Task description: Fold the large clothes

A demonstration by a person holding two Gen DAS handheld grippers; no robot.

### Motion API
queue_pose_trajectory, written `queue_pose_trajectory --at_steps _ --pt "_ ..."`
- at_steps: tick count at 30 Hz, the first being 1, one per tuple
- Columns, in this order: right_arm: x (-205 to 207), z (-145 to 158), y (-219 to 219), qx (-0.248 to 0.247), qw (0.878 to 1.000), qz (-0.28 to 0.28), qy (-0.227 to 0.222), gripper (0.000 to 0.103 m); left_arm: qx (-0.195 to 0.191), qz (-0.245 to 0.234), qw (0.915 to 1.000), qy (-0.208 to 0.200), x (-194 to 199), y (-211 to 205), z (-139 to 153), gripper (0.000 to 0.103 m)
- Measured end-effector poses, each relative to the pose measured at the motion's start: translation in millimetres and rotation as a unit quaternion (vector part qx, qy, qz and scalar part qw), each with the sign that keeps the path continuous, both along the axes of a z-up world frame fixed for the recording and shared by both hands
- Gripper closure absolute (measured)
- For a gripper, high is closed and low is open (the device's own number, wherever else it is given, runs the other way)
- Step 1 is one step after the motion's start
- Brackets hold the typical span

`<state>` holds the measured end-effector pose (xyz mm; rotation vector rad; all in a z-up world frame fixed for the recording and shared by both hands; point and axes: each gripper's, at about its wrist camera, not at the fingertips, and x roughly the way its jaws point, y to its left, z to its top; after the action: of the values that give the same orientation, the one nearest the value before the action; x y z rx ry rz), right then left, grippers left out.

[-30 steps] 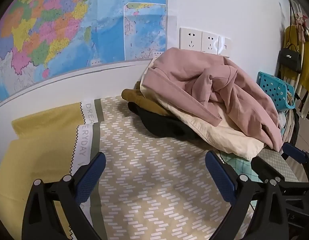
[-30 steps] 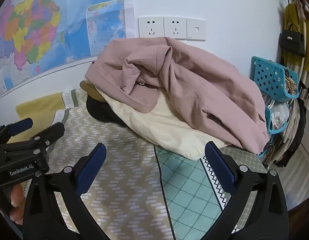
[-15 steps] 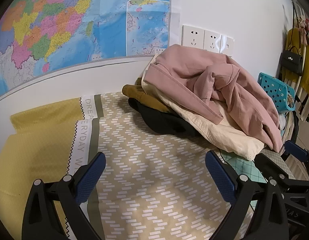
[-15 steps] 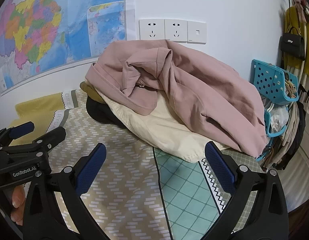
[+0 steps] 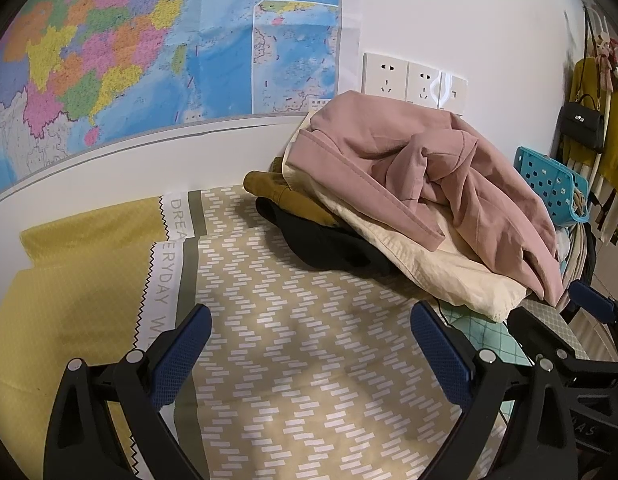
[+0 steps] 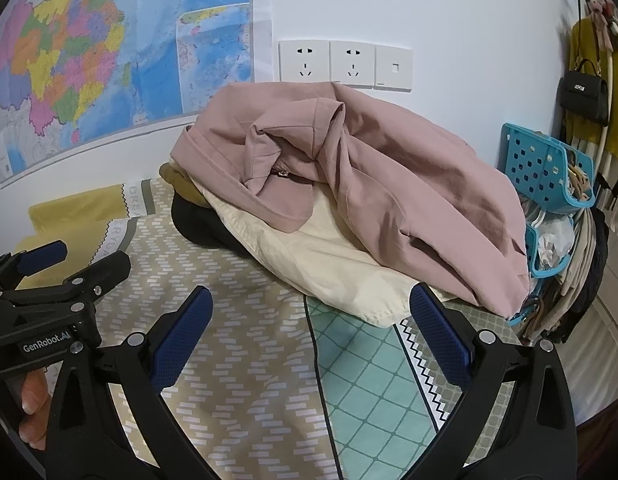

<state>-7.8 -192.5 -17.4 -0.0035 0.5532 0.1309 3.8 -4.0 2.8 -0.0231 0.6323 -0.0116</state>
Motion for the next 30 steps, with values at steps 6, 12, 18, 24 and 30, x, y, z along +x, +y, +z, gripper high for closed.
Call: queue_pose_trajectory --at_steps 6,12,18,24,30 --pt "0.1 1.6 1.0 -0.003 1.0 0.002 -0.004 0.006 -0.002 0.002 1.0 -0.001 -0.3 0.5 -0.3 0.007" --pt "0.1 1.4 1.9 -0.004 1.0 0.002 -0.006 0.006 -0.003 0.0 1.0 0.0 -0.5 0.4 -0.5 0.007" --pt "-0.2 1.1 3.4 -0.007 1.0 0.003 -0.006 0.006 -0.001 0.001 1.0 -0.001 0.8 0.1 -0.4 0.007" --pt "-0.1 1.1 3.4 -0.008 1.0 0.003 -0.007 0.006 -0.003 0.0 1.0 -0.001 0.5 0.1 -0.5 0.007" --pt "1.1 0.5 2.8 -0.007 1.0 0.004 -0.007 0.006 -0.003 -0.001 1.0 0.0 0.6 0.1 -0.8 0.007"
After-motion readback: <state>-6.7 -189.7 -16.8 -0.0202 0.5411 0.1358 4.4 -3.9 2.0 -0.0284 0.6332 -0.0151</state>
